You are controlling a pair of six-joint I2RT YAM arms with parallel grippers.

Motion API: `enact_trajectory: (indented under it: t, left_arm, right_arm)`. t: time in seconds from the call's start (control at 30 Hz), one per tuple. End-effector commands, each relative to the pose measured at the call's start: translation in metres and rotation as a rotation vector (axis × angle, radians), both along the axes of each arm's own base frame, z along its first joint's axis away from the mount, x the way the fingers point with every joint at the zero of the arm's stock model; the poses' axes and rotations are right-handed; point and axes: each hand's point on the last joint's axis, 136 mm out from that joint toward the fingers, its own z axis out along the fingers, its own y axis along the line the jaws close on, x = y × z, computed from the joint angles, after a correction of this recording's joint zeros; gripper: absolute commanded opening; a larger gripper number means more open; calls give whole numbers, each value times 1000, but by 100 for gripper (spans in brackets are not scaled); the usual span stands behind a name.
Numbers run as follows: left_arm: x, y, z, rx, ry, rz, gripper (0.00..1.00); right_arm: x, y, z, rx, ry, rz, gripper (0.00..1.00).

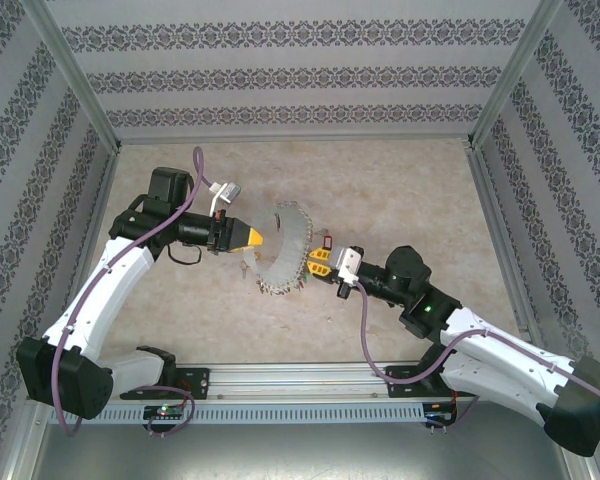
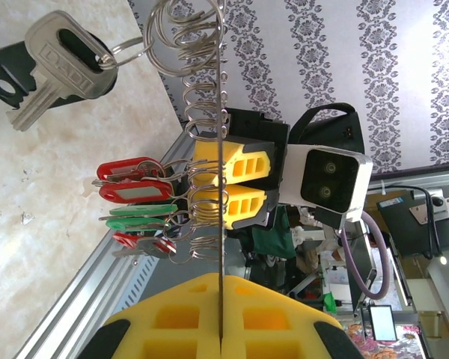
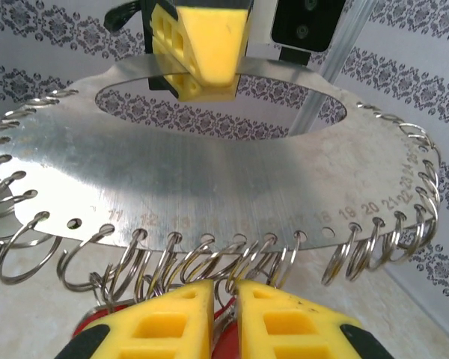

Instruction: Put the keys on the keyring

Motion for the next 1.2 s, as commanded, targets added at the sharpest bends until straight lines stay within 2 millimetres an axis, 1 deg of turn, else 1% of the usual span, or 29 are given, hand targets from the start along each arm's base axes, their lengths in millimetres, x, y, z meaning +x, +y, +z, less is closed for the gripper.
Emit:
enact_trajectory:
  t: [0.0,0.3,0.5,0.6,0.77,0.83,0.93,1.17]
  left_arm:
    - [-5,1,16,-46,-39,-35,0]
    - [-5,0,20,-53,-39,-44,0]
    - [-5,0,20,-53,-39,-44,0]
    - [-5,0,21,-52,-41,-43,0]
    - [-4,0,20,-50,-38,-42,0]
    - [-5,0,20,-52,-37,-44,0]
    - [-5,0,20,-51,-36,-43,0]
    - [-5,0,18,-50,-33,-41,0]
  right_arm:
    - [-9,5,24,56,-33,48,17]
    - [-11,-1,10,53,1,21,17]
    - [-5,-10,0,49,11,-46,21]
    - [-9,-8,-3,41,20,-20,20]
    - [-13,-4,1,47,18,13,15]
    - [-12,-3,3,48,14,11,15]
    - [-12,-2,5,54,9,14,18]
    - [-12,-1,7,59,6,17,18]
